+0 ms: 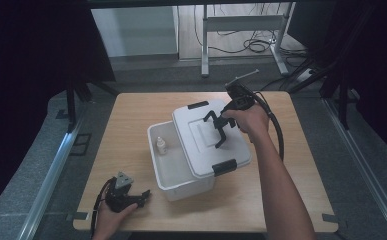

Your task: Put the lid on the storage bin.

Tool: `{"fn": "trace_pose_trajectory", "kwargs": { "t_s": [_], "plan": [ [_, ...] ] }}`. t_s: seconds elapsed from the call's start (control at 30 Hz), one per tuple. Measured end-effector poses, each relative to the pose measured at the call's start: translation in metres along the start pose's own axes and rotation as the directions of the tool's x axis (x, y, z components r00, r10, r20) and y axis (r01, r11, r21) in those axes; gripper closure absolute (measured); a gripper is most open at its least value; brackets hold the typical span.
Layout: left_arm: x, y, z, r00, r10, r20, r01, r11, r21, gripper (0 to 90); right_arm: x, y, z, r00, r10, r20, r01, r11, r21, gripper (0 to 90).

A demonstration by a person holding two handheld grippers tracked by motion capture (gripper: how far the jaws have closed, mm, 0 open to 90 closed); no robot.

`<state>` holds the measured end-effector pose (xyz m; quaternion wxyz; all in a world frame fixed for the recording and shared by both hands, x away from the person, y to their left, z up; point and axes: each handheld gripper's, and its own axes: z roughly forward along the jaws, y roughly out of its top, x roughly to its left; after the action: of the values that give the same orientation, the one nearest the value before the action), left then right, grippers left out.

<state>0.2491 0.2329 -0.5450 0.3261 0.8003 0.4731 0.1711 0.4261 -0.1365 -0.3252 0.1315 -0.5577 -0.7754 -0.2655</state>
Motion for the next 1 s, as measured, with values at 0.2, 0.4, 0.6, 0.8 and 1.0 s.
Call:
{"fn": "trace_pose_trajectory", "kwargs": {
  "t_s": [0.2,0.4,0.6,0.8,1.0],
  "plan": [
    [0.000,0.000,0.000,1.0000,0.005,0.002,-0.005,1.0000,0.003,12.1,0.012,-0.002,0.004,1.0000,0.003,-0.009,-0.003,1.000,0.000,84.8],
    [-0.001,0.000,0.000,1.0000,0.006,0.003,-0.006,1.0000,0.000,12.2,0.025,-0.002,0.005,1.0000,0.000,-0.004,0.000,1.000,0.001,84.8],
    [-0.001,0.000,0.000,0.9999,0.009,0.008,-0.009,1.0000,0.000,12.1,0.047,0.004,0.010,0.9999,-0.013,0.006,0.012,1.000,0.014,84.9],
    [-0.001,-0.001,-0.001,0.9999,0.011,0.008,-0.011,0.9999,-0.001,12.4,0.067,0.005,0.020,0.9994,-0.030,0.017,0.029,0.999,0.033,84.9],
    [-0.002,-0.001,-0.001,0.9999,0.013,0.009,-0.013,0.9999,0.001,12.3,0.078,0.003,0.027,0.9995,-0.026,0.017,0.025,0.999,0.041,84.9]
  ]
}}
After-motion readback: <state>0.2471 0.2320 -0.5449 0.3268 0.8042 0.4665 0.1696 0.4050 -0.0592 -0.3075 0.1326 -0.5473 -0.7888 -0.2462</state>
